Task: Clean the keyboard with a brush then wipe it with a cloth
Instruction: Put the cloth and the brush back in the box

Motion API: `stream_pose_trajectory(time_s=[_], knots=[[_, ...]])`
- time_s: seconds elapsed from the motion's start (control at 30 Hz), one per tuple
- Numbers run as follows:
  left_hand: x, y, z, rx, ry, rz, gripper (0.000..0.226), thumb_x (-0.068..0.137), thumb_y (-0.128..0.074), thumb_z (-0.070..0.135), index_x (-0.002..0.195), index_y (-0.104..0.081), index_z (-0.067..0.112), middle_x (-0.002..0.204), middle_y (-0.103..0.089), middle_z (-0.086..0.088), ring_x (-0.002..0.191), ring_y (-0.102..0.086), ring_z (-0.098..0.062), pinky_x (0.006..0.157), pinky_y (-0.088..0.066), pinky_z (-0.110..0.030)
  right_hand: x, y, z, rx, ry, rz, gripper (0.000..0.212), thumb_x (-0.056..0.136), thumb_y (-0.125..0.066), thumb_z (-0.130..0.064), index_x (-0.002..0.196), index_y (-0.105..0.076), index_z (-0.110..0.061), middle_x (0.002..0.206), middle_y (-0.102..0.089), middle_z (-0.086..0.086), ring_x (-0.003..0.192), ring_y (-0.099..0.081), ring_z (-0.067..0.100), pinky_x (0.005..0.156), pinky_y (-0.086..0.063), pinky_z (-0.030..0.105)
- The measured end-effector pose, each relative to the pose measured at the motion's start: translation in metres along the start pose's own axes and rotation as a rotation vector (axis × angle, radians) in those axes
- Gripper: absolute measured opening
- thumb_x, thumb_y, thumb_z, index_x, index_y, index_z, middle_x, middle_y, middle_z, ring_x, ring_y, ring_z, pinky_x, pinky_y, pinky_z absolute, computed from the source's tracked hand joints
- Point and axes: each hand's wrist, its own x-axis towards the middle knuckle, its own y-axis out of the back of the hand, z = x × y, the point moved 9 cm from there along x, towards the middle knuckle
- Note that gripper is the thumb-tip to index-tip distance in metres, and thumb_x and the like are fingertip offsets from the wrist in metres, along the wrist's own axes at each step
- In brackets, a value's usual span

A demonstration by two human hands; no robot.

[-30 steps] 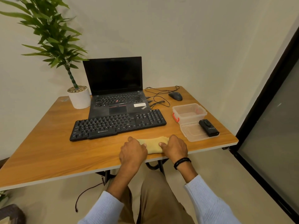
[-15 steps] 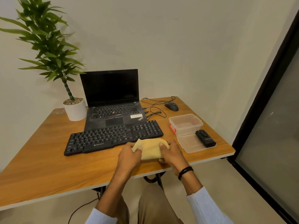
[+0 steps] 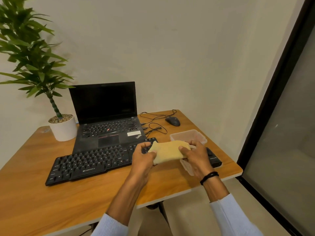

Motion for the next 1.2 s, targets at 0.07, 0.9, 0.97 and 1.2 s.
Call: stream_pose_trajectory(time_s=[0.07,0.9,0.97,1.2], knots=[[0.011,-0.018,0.003,0.055,-0.022,-0.040,0.047,0.093,-0.063,-0.007,0.123,-0.054,0.027,0.128,-0.057,-0.009,0.103,-0.064,-0.025,0.059,-0.059,-0.029,0.018,0.015,-0.010,-0.078,0.041,0.046,0.035,0.079,-0.079,-0.015,0.104,-0.057,-0.024,0.109,-0.064,0.003,0.099,-0.064,0.021,0.082,-0.059,0.047],[0.090,-0.183,0.021,1.442,-0.372,-0.338,0.025,0.092,-0.065,0.007,0.116,-0.060,0.003,0.130,-0.042,-0.018,0.115,-0.052,-0.036,0.089,-0.051,-0.041,0.175,0.024,-0.014,-1.312,0.201,-0.077,0.032,0.085,-0.073,-0.028,0.112,-0.060,-0.018,0.110,-0.064,0.009,0.112,-0.051,0.030,0.083,-0.050,0.033],[0.093,-0.184,0.020,1.539,-0.359,-0.332,0.030,0.093,-0.065,0.018,0.121,-0.061,0.006,0.130,-0.044,-0.018,0.120,-0.049,-0.035,0.094,-0.047,-0.040,0.176,0.018,-0.015,-1.354,0.255,-0.100,0.022,0.089,-0.067,-0.022,0.110,-0.060,-0.020,0.109,-0.063,0.008,0.110,-0.049,0.028,0.077,-0.045,0.030],[0.102,-0.190,0.019,1.795,-0.541,-0.237,0.022,0.095,-0.063,0.030,0.113,-0.068,0.018,0.124,-0.050,-0.008,0.121,-0.040,-0.029,0.103,-0.032,-0.042,0.174,-0.010,-0.013,-1.497,0.394,-0.402,0.028,0.083,-0.074,-0.033,0.110,-0.071,-0.036,0.110,-0.068,-0.005,0.112,-0.046,0.025,0.089,-0.036,0.030]])
